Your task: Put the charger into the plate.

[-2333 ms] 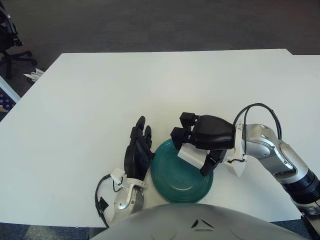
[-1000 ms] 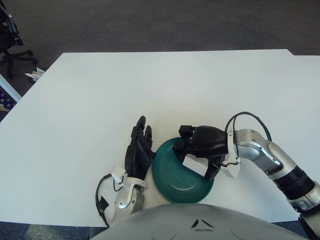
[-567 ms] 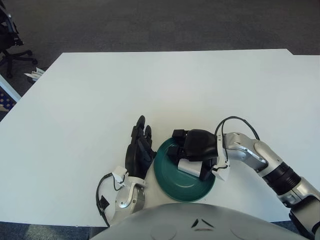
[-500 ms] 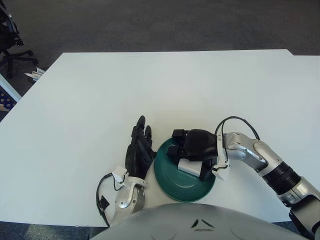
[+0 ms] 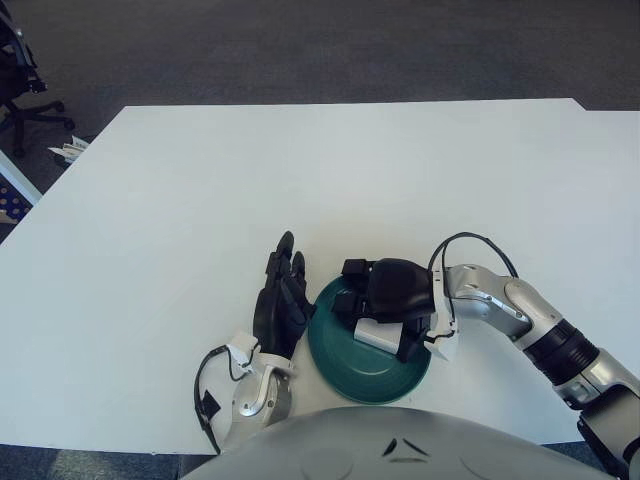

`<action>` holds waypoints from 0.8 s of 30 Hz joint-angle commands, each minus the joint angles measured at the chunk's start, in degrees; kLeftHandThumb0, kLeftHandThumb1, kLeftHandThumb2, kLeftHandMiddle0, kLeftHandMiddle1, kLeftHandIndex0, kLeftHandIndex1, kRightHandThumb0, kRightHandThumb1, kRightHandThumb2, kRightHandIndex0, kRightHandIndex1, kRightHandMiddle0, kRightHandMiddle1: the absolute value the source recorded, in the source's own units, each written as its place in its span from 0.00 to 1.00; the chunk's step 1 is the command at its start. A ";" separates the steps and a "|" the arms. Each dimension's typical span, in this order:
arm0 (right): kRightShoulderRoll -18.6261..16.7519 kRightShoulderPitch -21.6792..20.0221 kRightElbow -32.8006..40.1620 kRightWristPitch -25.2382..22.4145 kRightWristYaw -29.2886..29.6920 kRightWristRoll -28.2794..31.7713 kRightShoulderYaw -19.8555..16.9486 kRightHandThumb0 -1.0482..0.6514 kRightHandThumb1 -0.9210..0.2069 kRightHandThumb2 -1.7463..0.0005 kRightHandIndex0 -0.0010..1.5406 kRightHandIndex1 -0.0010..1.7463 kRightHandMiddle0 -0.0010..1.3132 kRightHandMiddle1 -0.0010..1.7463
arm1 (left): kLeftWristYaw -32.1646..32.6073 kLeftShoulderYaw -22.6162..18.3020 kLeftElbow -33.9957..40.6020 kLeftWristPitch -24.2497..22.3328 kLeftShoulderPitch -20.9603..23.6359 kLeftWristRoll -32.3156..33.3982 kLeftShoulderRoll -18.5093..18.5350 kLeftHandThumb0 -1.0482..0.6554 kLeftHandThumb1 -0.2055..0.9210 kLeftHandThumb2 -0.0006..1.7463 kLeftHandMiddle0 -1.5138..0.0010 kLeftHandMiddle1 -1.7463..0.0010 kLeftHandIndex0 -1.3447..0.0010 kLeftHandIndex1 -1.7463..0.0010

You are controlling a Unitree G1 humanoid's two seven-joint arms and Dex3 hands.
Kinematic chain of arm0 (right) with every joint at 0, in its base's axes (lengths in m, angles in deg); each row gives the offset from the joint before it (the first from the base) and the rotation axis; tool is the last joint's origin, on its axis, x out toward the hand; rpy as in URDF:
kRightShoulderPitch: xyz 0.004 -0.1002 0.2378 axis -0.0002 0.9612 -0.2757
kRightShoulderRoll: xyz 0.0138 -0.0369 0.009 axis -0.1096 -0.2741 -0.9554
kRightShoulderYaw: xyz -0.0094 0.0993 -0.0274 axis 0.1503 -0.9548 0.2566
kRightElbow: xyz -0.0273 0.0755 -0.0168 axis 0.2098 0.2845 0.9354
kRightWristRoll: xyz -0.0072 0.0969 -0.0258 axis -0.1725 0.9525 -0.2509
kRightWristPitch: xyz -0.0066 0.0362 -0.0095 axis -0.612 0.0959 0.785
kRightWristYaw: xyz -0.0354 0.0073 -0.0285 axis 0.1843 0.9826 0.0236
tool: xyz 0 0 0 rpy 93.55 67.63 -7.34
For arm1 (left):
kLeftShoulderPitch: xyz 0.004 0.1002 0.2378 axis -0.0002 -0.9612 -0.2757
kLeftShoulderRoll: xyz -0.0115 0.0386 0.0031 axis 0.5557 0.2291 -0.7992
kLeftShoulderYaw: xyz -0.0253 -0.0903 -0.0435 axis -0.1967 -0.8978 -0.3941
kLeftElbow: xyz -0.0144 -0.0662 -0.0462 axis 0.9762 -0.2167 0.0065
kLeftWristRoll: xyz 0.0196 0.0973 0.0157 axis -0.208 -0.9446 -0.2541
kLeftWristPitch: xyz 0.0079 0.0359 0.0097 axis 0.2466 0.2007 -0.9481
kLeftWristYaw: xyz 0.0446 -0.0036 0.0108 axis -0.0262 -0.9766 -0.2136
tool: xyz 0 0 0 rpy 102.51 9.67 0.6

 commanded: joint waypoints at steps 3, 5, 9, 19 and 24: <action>1.73 -0.18 -0.06 -1.02 -2.81 1.59 -0.43 0.03 0.00 0.45 0.13 1.00 0.00 0.69 | 0.19 1.25 -0.37 -0.99 -0.26 0.78 -2.65 0.00 1.00 0.55 1.00 1.00 1.00 0.92; 1.73 0.02 -0.64 -1.31 -2.44 1.82 -0.80 0.03 0.00 0.45 0.13 1.00 0.00 0.70 | 0.27 1.08 -0.42 -1.03 -0.22 0.99 -2.63 0.00 1.00 0.55 1.00 1.00 1.00 0.92; 1.88 0.85 1.52 -4.76 -3.97 2.86 -2.26 0.01 0.00 0.44 0.06 0.90 0.00 0.46 | 0.34 0.62 -1.08 -0.12 0.14 1.01 -2.83 0.00 1.00 0.55 1.00 1.00 1.00 0.93; -0.08 -3.08 2.02 -7.28 -7.04 7.47 -3.19 0.00 0.00 0.46 0.01 0.80 0.00 0.51 | 1.35 -1.48 -2.59 -0.52 1.33 3.53 -4.18 0.00 1.00 0.55 0.99 1.00 1.00 0.91; -1.00 -5.86 -2.72 -6.37 -3.96 8.61 -5.60 0.00 0.00 0.50 0.00 0.93 0.00 0.66 | 1.01 -3.24 -2.95 -1.82 2.25 7.75 -4.43 0.00 1.00 0.54 0.97 0.99 1.00 0.89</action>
